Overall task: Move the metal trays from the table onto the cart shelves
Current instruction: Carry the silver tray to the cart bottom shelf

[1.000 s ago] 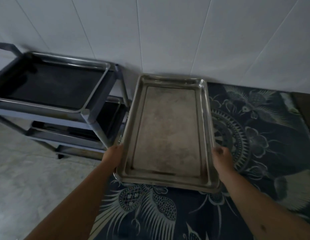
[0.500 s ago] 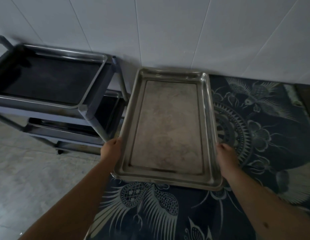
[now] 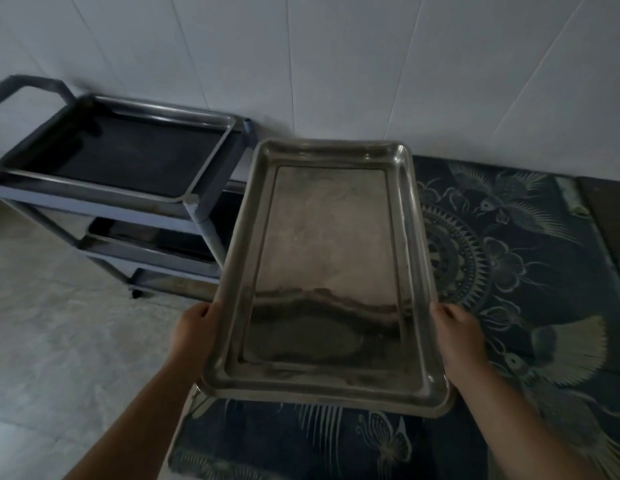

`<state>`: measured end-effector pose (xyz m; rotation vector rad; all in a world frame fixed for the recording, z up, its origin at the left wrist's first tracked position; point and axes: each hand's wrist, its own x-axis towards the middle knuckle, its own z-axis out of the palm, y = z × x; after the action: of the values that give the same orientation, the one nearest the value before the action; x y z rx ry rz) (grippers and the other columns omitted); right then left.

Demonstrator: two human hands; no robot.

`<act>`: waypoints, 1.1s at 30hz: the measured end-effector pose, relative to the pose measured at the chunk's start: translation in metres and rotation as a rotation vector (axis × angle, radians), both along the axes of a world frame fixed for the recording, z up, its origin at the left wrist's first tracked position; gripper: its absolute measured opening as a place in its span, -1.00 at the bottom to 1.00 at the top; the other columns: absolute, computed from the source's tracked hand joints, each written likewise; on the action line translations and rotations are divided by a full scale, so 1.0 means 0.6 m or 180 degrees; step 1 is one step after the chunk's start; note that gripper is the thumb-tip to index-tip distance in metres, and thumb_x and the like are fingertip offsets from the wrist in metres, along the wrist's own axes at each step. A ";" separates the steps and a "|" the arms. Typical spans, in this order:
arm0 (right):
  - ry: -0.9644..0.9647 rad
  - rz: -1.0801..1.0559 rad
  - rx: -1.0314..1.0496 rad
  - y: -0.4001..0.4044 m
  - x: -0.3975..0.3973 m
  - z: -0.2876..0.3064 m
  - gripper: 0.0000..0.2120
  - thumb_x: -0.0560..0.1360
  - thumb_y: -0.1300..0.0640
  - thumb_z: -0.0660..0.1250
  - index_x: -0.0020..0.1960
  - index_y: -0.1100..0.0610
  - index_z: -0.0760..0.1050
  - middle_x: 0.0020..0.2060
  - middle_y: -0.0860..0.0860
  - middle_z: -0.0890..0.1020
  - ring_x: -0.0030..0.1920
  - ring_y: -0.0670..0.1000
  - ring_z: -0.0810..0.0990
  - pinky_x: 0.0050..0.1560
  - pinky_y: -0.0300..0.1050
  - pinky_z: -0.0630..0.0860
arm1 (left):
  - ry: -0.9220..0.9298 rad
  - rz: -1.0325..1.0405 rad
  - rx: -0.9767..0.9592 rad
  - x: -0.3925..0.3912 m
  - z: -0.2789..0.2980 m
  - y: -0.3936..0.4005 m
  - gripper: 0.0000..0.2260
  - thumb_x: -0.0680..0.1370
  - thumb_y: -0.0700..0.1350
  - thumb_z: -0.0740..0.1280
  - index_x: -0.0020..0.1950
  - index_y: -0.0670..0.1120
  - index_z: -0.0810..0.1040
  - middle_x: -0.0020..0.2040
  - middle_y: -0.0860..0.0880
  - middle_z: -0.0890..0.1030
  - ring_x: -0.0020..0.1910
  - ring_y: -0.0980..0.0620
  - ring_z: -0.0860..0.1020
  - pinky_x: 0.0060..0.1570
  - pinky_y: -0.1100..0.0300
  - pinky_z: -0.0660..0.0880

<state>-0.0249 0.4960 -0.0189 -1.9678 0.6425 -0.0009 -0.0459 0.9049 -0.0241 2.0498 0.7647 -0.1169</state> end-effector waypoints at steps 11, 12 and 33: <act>-0.0425 0.0482 0.0196 0.085 -0.022 0.072 -0.77 0.55 0.04 0.32 -0.23 0.12 0.57 -0.40 0.08 0.55 -0.40 0.02 0.46 -0.33 -0.11 0.40 | -0.0419 0.0618 0.0174 -0.150 0.098 0.081 -0.61 0.61 0.12 0.28 -0.25 -0.12 0.61 -0.36 -0.15 0.60 -0.36 -0.12 0.56 -0.35 0.13 0.42; -0.0418 0.0569 0.0212 0.103 -0.023 0.077 -0.78 0.54 0.04 0.32 -0.23 0.11 0.57 -0.42 0.06 0.54 -0.40 0.01 0.45 -0.33 -0.11 0.39 | -0.0449 0.0684 0.0177 -0.166 0.105 0.094 -0.62 0.62 0.12 0.28 -0.24 -0.11 0.62 -0.35 -0.16 0.61 -0.35 -0.13 0.57 -0.34 0.13 0.42; -0.0290 0.2612 0.0097 0.769 -0.237 0.061 -0.83 0.55 0.11 0.28 -0.18 0.12 0.57 -0.26 0.11 0.62 -0.24 0.11 0.56 -0.24 -0.08 0.44 | -0.0333 0.2633 0.0559 -0.715 0.110 0.519 -0.64 0.58 0.06 0.29 -0.32 -0.11 0.61 -0.41 -0.07 0.59 -0.35 -0.08 0.56 -0.33 0.09 0.41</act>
<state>-0.1672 0.9575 0.0179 -2.0571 -0.2524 0.4150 -0.4749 1.2164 0.0417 1.7216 1.5243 0.5335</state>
